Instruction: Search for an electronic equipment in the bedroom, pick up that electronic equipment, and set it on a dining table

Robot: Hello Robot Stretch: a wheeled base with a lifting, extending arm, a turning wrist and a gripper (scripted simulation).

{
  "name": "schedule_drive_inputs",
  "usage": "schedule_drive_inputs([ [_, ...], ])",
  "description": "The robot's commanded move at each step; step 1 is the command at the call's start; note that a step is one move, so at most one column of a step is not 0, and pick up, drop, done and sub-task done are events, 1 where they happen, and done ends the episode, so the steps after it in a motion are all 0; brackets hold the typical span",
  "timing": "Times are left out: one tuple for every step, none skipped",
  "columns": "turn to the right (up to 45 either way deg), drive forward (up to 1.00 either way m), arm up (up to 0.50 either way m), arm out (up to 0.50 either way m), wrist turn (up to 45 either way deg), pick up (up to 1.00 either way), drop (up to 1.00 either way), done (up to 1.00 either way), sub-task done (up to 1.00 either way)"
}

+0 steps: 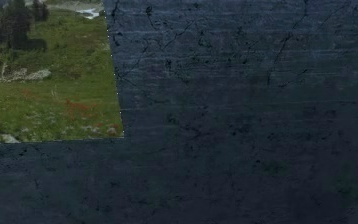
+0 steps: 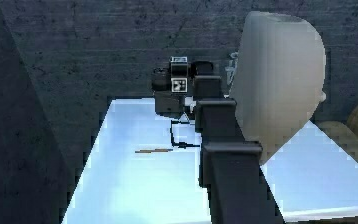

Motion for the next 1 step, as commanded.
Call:
schedule_drive_inputs([
  [0.0,0.0,0.0,0.0,0.0,0.0,0.0,1.0,0.0],
])
